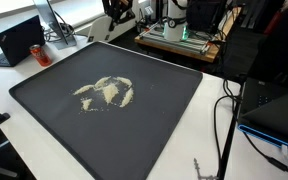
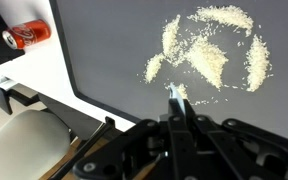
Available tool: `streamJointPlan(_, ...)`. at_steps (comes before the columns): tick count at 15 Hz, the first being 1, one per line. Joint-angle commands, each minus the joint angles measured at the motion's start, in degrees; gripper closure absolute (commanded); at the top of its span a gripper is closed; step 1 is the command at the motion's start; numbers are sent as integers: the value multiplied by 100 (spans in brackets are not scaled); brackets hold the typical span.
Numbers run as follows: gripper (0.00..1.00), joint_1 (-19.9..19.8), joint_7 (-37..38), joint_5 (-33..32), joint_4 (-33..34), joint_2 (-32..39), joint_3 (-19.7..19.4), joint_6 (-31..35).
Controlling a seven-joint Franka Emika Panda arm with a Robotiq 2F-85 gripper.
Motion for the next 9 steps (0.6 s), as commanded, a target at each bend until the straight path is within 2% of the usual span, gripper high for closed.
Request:
streamJointPlan(1,99,691,18,-615,877,1063,-490,-695)
streamJointPlan(5,99,1169,-756,-298,1643,2026,-1144,-833)
streamJointPlan(9,99,1223,-2014,234,2269,2800,-1539,-605)
